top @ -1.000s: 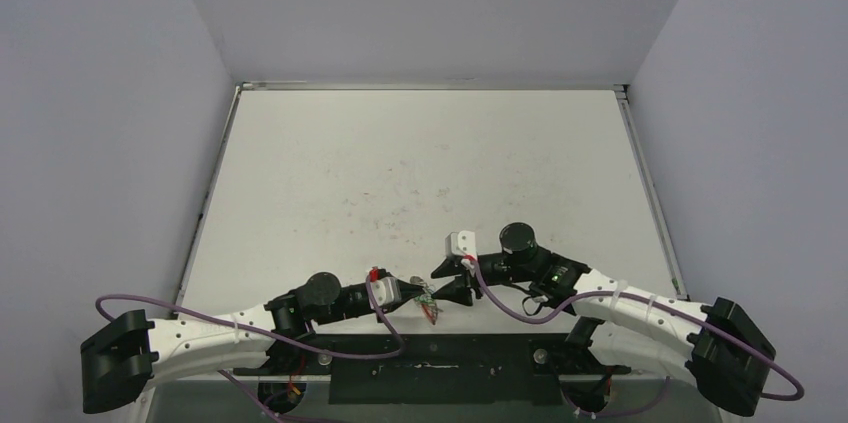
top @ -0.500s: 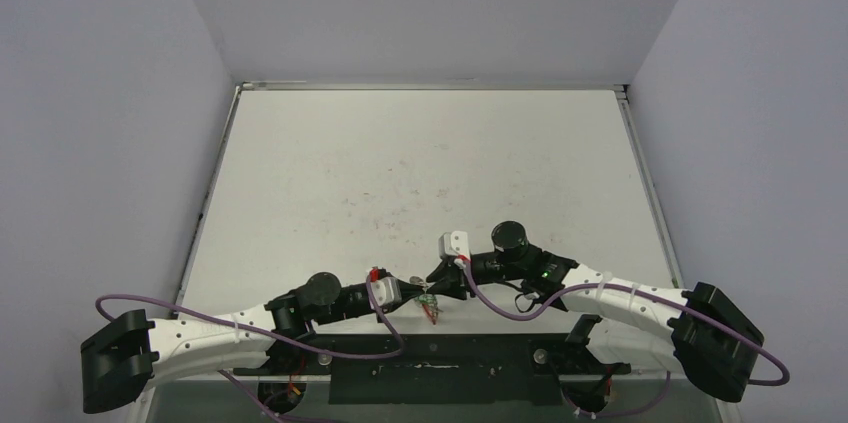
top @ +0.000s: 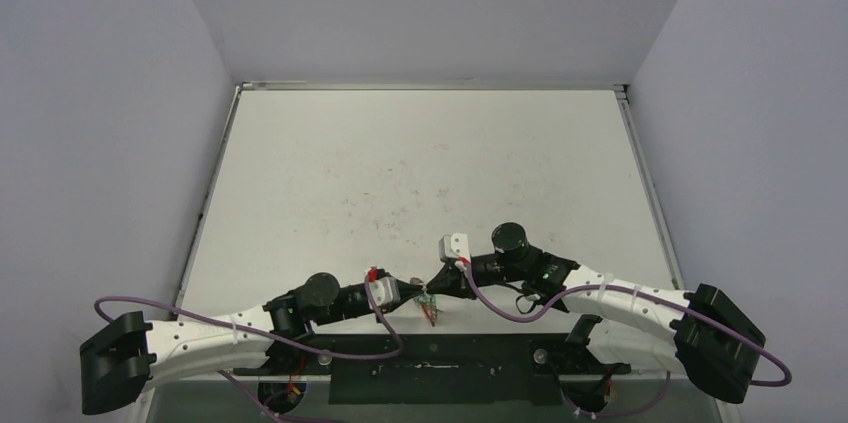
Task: Put the keys on the keyring
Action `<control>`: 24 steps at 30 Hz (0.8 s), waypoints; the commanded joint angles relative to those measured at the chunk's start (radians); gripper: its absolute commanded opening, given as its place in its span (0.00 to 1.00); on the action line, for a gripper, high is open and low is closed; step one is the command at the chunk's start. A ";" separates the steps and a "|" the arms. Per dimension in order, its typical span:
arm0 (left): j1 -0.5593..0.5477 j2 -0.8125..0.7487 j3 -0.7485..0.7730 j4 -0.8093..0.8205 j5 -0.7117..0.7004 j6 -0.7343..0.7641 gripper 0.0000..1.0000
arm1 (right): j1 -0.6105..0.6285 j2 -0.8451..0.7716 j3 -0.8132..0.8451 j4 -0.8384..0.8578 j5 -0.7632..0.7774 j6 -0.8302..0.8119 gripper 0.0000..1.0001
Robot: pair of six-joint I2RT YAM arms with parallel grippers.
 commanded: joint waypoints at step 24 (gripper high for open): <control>-0.004 -0.038 0.026 0.009 0.013 0.042 0.39 | 0.079 0.017 0.356 -0.756 0.323 -0.057 0.00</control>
